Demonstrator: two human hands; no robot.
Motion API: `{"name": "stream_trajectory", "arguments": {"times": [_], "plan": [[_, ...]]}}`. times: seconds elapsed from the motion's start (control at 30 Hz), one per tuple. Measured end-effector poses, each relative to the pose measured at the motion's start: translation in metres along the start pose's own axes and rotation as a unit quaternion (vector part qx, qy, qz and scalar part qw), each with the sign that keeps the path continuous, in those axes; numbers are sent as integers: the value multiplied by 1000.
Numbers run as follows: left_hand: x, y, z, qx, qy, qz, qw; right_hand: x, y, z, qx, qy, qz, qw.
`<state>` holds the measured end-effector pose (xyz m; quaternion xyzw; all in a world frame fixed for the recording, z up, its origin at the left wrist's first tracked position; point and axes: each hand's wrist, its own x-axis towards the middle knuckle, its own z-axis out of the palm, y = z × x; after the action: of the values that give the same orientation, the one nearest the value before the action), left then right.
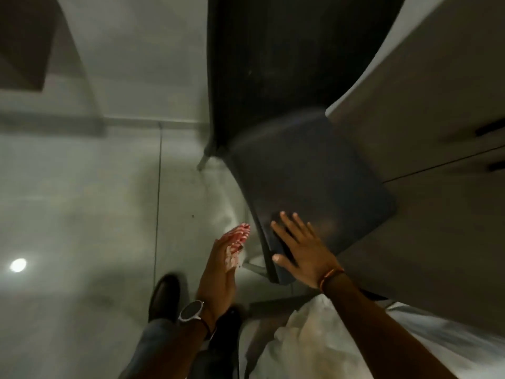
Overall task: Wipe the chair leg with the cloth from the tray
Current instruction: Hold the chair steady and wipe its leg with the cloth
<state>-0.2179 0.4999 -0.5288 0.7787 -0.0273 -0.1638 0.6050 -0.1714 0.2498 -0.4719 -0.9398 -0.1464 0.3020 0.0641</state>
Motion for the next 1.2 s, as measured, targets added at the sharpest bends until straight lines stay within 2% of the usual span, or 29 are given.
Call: {"name": "stream_trajectory", "arguments": {"times": [0.17,0.23,0.33,0.6,0.77,0.83,0.93,1.2], "plan": [[-46,-67,77,-57,42,-57,996,18,13,42,-46,74,-3,996],[-53,-79,107,-119,13,-72,990,23,15,54,-48,116,-8,992],[-54,-97,140,-156,-17,-58,986,27,18,67,-41,163,-14,986],[-12,-174,179,-116,17,18,993,30,20,80,-24,230,-36,972],[-1,-236,191,-53,65,-69,994,31,19,81,-24,245,-40,968],[8,-255,188,-42,35,-82,995,32,18,81,-27,243,-39,969],[15,-280,187,-70,-41,-145,986,31,17,81,-29,238,-38,970],[44,-322,206,-220,26,-243,944,31,21,85,-32,243,-40,969]]}}
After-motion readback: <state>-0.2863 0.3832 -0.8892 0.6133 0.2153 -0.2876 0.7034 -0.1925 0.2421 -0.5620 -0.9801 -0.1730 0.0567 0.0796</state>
